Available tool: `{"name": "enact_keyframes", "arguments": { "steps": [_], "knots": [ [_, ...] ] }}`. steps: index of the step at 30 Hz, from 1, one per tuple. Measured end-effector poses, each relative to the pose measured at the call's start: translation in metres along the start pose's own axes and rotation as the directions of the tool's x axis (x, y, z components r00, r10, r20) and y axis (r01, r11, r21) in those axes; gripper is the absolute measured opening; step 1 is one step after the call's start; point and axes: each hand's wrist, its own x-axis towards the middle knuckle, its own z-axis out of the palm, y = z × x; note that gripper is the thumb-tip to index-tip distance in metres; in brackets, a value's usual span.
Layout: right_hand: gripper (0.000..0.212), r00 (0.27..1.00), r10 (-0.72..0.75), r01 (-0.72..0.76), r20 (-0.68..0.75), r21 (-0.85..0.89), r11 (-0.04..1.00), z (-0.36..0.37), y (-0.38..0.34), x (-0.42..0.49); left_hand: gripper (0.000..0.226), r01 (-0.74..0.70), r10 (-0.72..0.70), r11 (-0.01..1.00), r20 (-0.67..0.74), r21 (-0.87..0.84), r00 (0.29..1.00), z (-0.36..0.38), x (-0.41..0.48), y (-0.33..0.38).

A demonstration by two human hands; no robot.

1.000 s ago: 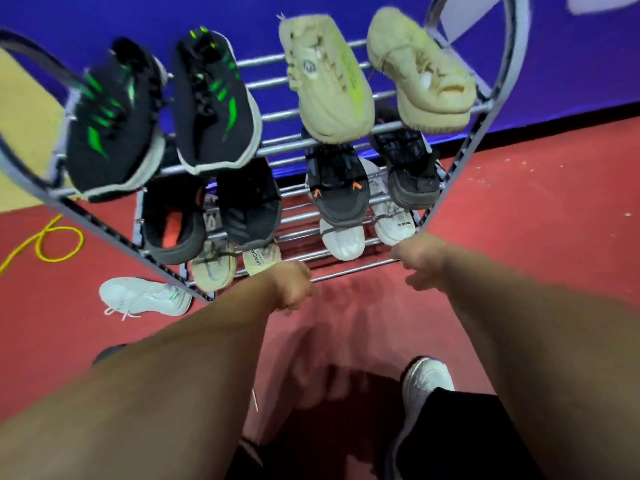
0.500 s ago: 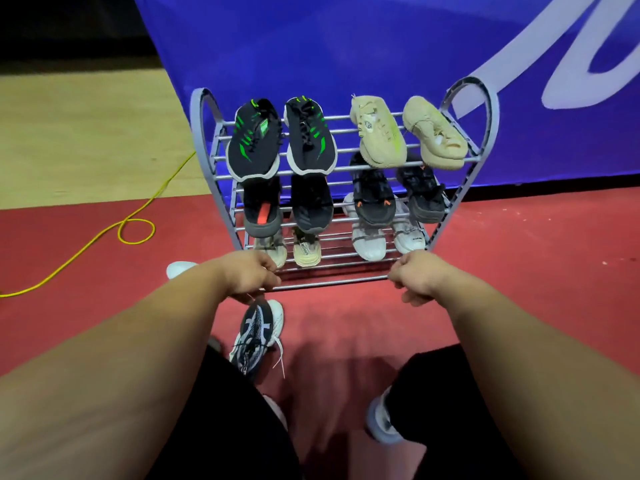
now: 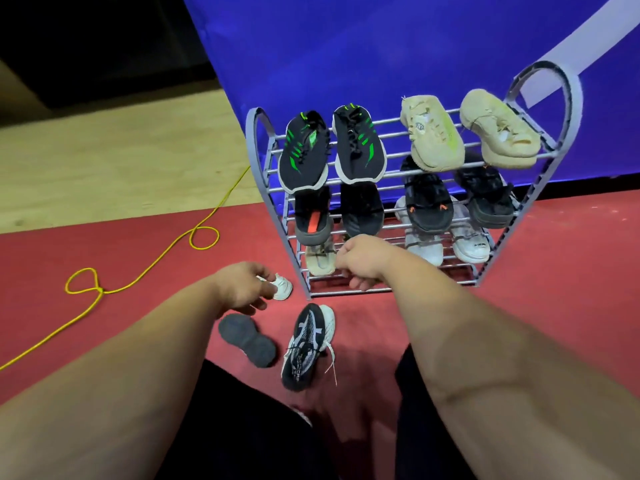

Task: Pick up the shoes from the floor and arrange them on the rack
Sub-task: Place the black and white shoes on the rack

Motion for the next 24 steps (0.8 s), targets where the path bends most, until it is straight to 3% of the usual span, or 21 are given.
{"name": "enact_keyframes", "arguments": {
  "steps": [5,10,13,18,22,24],
  "knots": [
    [0.022,0.998,-0.012,0.015,0.063,-0.060,0.998,0.028,-0.016,0.022,0.031,0.101,-0.112,0.989,-0.094,-0.108,0.989,-0.026,-0.007,-0.052],
    [0.018,0.992,0.011,0.005,0.125,-0.130,0.991,0.058,-0.026,0.045,0.030,0.175,-0.185,0.977,-0.079,-0.120,0.980,-0.022,0.004,-0.100],
    [0.018,0.986,0.048,-0.018,0.157,-0.182,0.983,0.078,-0.025,0.068,0.024,0.179,-0.180,0.983,-0.033,-0.026,0.983,-0.021,0.026,-0.115],
    [0.012,0.972,0.129,-0.072,0.196,-0.272,0.960,0.112,-0.007,0.109,0.028,0.149,-0.150,0.987,-0.014,-0.066,0.989,-0.023,0.075,-0.124],
    [0.018,0.947,0.223,-0.094,0.231,-0.464,0.881,0.126,0.026,0.132,0.022,0.160,-0.161,0.986,0.005,0.037,0.987,-0.016,0.106,-0.150],
    [0.013,0.926,0.290,-0.128,0.241,-0.523,0.843,0.128,0.036,0.144,0.024,0.177,-0.177,0.984,-0.029,0.005,0.984,-0.007,0.123,-0.165]
  ]
}}
